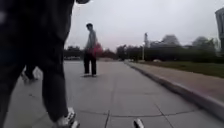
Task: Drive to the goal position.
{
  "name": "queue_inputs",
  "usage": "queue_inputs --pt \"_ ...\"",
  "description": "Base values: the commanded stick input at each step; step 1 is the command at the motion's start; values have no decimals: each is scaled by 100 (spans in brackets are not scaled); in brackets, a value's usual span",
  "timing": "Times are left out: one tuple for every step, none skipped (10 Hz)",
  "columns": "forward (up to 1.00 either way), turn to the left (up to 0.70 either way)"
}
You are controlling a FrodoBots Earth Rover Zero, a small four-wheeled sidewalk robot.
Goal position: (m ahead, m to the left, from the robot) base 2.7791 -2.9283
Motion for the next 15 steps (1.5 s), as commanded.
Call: queue_inputs --pt "70 -4" --pt "70 -4" --pt "70 -4" --pt "29 -3" --pt "8 -5" --pt "4 -7" --pt "4 -7" --pt "4 -7" --pt "4 -7" --pt "4 -7" --pt "4 -7" --pt "4 -7" --pt "1 -7" --pt "0 -7" --pt "0 -7"
